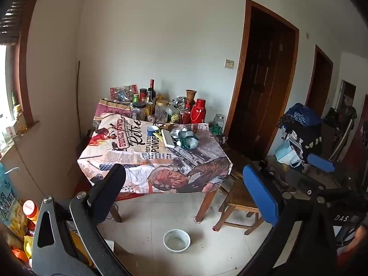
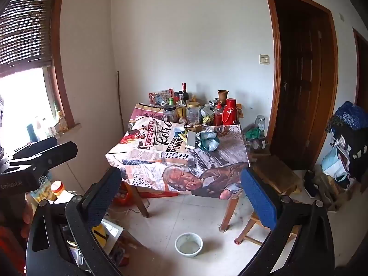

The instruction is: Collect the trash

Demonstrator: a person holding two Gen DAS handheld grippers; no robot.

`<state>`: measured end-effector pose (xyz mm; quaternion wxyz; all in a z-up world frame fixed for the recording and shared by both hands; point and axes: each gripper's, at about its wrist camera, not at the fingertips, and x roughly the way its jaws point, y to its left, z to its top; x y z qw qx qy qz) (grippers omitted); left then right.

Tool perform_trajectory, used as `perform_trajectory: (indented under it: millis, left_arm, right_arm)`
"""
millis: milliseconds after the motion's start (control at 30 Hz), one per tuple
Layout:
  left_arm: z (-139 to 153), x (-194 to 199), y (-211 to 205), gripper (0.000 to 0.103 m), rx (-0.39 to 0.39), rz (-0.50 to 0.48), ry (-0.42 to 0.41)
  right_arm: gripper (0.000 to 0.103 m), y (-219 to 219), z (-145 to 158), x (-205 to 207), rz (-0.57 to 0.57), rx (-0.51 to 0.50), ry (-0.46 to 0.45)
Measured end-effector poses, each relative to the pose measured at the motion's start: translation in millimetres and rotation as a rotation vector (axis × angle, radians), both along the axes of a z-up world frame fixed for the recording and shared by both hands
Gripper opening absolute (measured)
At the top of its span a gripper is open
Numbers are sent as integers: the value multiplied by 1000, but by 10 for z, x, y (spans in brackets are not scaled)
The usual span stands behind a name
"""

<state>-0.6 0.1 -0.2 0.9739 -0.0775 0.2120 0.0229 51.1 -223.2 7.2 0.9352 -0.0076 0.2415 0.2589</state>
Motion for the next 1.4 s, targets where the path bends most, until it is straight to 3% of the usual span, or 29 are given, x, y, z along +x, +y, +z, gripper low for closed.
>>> perform_trajectory:
  millis: [267, 300, 467, 1400]
  left_arm:
    - [0, -67, 139, 102, -47, -24, 10]
    - [43, -59, 75, 102, -8, -19, 21]
    - [56, -35, 34, 102, 4, -33, 27]
    - [49, 5, 71, 103, -18, -29, 37]
  right_arm:
    - [103, -12, -2, -11, -6, 2, 8]
    - [103, -19, 9, -7, -7, 1, 9]
    - [103, -12, 11, -13, -9, 2, 14]
    - [103, -19, 19, -25, -11, 2, 22]
